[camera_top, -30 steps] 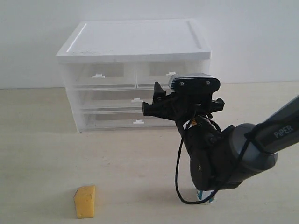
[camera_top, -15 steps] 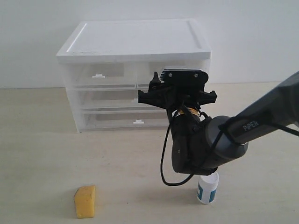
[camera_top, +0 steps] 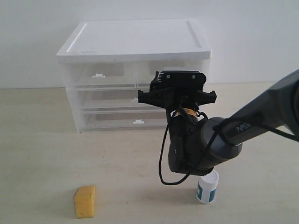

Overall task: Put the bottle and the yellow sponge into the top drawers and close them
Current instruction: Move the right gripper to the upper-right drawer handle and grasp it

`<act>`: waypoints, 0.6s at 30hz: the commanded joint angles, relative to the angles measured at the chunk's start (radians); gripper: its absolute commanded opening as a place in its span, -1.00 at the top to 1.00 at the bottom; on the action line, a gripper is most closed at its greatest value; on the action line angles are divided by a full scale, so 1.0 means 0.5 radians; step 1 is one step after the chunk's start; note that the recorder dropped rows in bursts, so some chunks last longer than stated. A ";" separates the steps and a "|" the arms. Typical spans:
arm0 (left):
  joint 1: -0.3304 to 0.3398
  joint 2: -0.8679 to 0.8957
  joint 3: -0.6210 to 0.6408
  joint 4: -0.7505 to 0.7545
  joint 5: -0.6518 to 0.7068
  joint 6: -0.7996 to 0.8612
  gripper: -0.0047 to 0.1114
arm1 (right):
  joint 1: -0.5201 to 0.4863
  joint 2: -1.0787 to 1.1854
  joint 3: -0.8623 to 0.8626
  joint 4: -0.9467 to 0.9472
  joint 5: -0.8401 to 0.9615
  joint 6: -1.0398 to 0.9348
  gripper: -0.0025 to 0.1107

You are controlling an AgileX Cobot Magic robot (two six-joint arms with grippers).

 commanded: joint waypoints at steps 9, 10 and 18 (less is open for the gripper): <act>0.002 -0.007 0.005 -0.014 -0.013 -0.016 0.85 | 0.007 -0.003 -0.051 0.081 0.046 -0.224 0.96; 0.002 -0.007 0.005 -0.014 -0.013 -0.016 0.85 | 0.025 -0.006 -0.051 0.114 0.046 -0.254 0.96; 0.002 -0.007 0.005 -0.014 -0.013 -0.016 0.85 | 0.129 -0.131 0.139 0.199 0.046 -0.356 0.96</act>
